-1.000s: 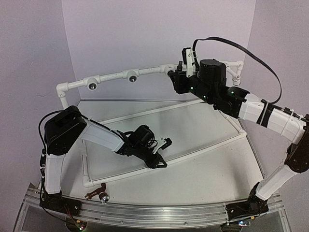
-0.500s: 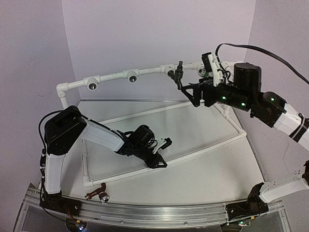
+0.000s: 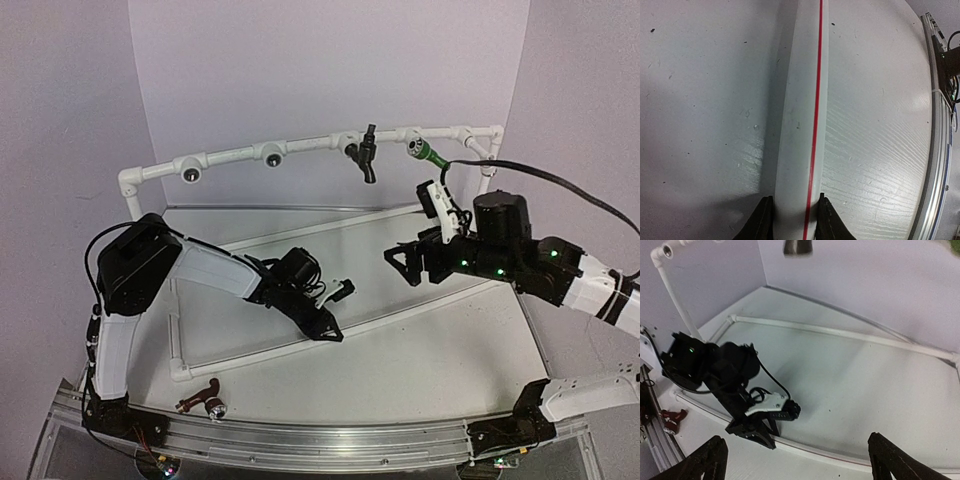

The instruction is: Install the water faucets

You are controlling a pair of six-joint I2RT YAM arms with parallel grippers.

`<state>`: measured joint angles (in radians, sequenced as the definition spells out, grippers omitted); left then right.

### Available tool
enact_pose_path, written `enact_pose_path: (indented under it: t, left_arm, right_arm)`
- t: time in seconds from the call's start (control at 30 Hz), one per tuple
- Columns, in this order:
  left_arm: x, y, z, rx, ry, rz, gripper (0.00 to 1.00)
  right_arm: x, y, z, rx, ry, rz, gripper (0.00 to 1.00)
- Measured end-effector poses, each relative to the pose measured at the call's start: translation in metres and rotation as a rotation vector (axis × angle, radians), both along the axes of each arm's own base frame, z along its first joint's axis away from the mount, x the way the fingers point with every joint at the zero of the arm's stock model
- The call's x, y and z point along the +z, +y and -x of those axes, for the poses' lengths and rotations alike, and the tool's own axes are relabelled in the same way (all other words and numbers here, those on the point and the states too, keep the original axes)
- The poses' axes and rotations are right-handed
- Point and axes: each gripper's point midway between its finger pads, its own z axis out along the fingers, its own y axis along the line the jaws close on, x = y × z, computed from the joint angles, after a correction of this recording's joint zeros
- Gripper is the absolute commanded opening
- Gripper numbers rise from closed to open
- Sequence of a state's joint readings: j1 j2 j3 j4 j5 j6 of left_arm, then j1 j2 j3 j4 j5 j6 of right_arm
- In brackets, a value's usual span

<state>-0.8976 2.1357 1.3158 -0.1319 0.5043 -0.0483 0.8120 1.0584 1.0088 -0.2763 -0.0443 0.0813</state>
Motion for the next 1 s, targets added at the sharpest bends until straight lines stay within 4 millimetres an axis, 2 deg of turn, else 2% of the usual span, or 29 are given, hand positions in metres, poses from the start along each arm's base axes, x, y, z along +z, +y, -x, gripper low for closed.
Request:
enact_pose_path:
  t: [0.1,0.27,0.37,0.5,0.57,0.67,0.73,0.8,0.9,1.0]
  left_arm:
    - [0.0,0.004,-0.007,-0.005,0.025,-0.02,0.04]
    - [0.002,0.014,-0.02,-0.009,0.055,-0.043,0.04]
    - [0.002,0.022,-0.026,-0.007,0.058,-0.056,0.05]
    - [0.002,0.033,-0.037,-0.003,0.059,-0.064,0.09]
    - [0.002,0.038,-0.041,-0.003,0.056,-0.071,0.16]
    - [0.004,0.044,-0.045,0.001,0.054,-0.081,0.4]
    - [0.005,0.049,-0.047,0.05,0.067,-0.106,0.5]
    - [0.009,0.066,-0.057,0.169,0.075,-0.157,0.56]
    - [0.014,0.111,-0.072,0.354,0.097,-0.226,0.66]
    - [0.026,0.158,-0.081,0.508,0.1,-0.267,0.69]
  right_arm:
    - [-0.043,-0.004,-0.008,-0.058,0.075,0.076,0.98]
    - [-0.089,-0.011,-0.022,-0.159,0.152,0.157,0.98]
    - [-0.123,-0.015,-0.029,-0.217,0.206,0.213,0.98]
    - [-0.187,-0.014,-0.039,-0.279,0.312,0.329,0.98]
    - [-0.22,-0.015,-0.039,-0.3,0.375,0.391,0.98]
    - [-0.258,-0.011,-0.04,-0.315,0.46,0.451,0.98]
    - [-0.271,-0.003,-0.043,-0.314,0.495,0.452,0.98]
    - [-0.277,0.008,-0.045,-0.299,0.517,0.422,0.98]
    - [-0.274,0.025,-0.046,-0.251,0.533,0.351,0.98]
    - [-0.267,0.043,-0.049,-0.2,0.526,0.277,0.98]
